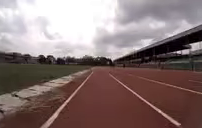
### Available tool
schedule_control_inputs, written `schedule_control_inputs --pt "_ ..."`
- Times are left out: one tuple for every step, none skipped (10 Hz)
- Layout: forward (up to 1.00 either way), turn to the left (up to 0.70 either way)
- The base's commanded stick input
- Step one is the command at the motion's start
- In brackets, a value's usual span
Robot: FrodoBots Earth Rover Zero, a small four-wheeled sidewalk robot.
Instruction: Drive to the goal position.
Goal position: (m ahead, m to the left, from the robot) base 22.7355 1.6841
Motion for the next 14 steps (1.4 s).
schedule_control_inputs --pt "0.7 0.0" --pt "0.7 0.0" --pt "0.7 0.0" --pt "0.7 0.0" --pt "0.7 0.0" --pt "0.7 0.0" --pt "0.7 0.0" --pt "0.7 0.0" --pt "0.7 0.0" --pt "0.7 0.0" --pt "0.7 0.0" --pt "0.7 0.0" --pt "0.7 0.0" --pt "0.7 0.0"
